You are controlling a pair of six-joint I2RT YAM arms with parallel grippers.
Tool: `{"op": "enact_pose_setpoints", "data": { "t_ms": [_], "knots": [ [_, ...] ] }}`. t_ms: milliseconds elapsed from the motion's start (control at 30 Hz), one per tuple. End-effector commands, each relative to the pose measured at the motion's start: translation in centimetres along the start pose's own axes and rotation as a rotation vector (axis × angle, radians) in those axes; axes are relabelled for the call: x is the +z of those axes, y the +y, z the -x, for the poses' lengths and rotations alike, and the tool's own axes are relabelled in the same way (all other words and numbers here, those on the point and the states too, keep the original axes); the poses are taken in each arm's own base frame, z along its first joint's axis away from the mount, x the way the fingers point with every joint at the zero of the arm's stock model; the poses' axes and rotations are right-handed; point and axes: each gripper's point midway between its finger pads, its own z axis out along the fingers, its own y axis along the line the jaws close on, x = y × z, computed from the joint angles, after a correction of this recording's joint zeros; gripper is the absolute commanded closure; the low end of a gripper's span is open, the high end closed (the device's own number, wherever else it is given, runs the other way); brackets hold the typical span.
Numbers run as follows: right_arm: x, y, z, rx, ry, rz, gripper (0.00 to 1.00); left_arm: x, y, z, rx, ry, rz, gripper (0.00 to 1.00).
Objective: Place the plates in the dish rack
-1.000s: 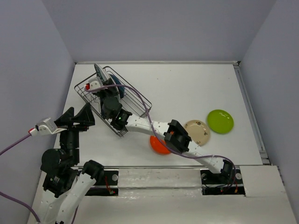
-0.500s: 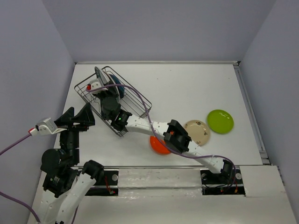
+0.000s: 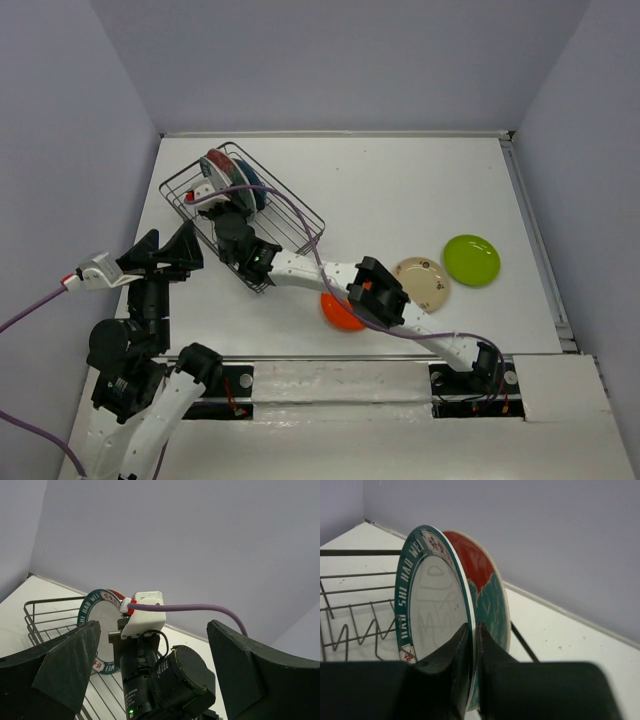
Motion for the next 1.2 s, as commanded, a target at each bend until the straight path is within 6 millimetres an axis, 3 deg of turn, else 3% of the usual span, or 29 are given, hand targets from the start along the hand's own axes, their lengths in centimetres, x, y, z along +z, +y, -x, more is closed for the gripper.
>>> {"op": "enact_pose_setpoints", "data": {
  "t_ms": [0, 67, 100, 133, 167, 200, 233, 333, 367, 400, 433, 467, 567, 600, 667, 700, 867, 933, 1167],
  "knots": [
    [0.4, -1.9, 3.5, 0.112, -0.041, -0.011, 0.72, 0.2, -0.4, 1.2, -0.021, -0.050, -0.011, 0.01],
    [0.3, -2.4, 4.7, 0.134, -0.039, 0.011, 0.54, 0.2, -0.4, 1.2, -0.020, -0.048, -0.010, 0.01],
    [-0.1, -1.7, 4.0, 0.131, 0.002, 0.067, 0.40, 0.2, -0.5, 1.1, -0.019, -0.046, -0.013, 0.01],
    [-0.6, -3.1, 7.6, 0.197, -0.029, 0.123, 0.37, 0.3, -0.5, 1.1, -0.019, -0.044, -0.014, 0.01],
    [-1.2, -3.4, 8.9, 0.283, -0.032, 0.165, 0.35, 0.3, -0.5, 1.1, -0.018, -0.044, -0.014, 0.01],
    [-2.3, -2.7, 6.9, 0.267, 0.007, 0.223, 0.33, 0.3, -0.5, 1.0, -0.017, -0.042, -0.015, 0.01],
    [-3.6, -5.1, 11.4, 0.345, -0.054, 0.295, 0.33, 0.4, -0.5, 0.9, -0.017, -0.037, -0.016, 0.01],
    [-5.3, -8.8, 11.8, 0.464, -0.022, 0.365, 0.33, 0.4, -0.6, 0.7, -0.012, -0.034, -0.018, 0.01],
    [-6.9, -7.9, 8.1, 0.475, 0.057, 0.437, 0.33, 0.5, -0.8, 0.5, -0.011, -0.027, -0.027, 0.01],
    [-8.4, -10.5, 6.0, 0.477, 0.119, 0.465, 0.35, 0.6, -1.1, 0.2, -0.007, -0.018, -0.043, 0.01],
    [-8.1, -13.3, 7.4, 0.535, 0.116, 0.433, 0.37, 0.7, -1.1, 0.2, -0.008, -0.017, -0.044, 0.01],
    [-10.8, -14.1, 4.1, 0.584, 0.239, 0.509, 0.42, 0.7, -1.4, 0.0, -0.005, -0.009, -0.059, 0.01],
    [-14.1, -16.7, -3.0, 0.692, 0.484, 0.661, 0.49, 0.8, -2.2, -0.5, -0.003, 0.012, -0.100, 0.01],
    [-16.7, -16.8, -7.8, 0.694, 0.615, 0.690, 0.51, 0.9, -2.3, -0.6, -0.002, 0.017, -0.104, 0.01],
    [-20.1, -18.5, -10.4, 0.718, 0.725, 0.741, 0.53, 1.0, -2.8, -1.0, 0.005, 0.034, -0.125, 0.01],
    [-22.1, -19.1, -13.5, 0.710, 0.806, 0.735, 0.53, 1.1, -2.8, -1.2, 0.006, 0.038, -0.124, 0.01],
    [-25.5, -19.7, -15.4, 0.693, 0.815, 0.880, 0.49, 1.4, -3.1, -1.9, 0.019, 0.067, -0.131, 0.01],
    [-25.3, -20.0, -16.0, 0.746, 0.803, 0.941, 0.48, 1.5, -3.1, -2.1, 0.024, 0.073, -0.134, 0.01],
    [-21.3, -22.8, -20.0, 0.774, 0.859, 0.799, 0.39, 1.3, -3.1, -1.7, 0.024, 0.063, -0.135, 0.01]
  ]
}}
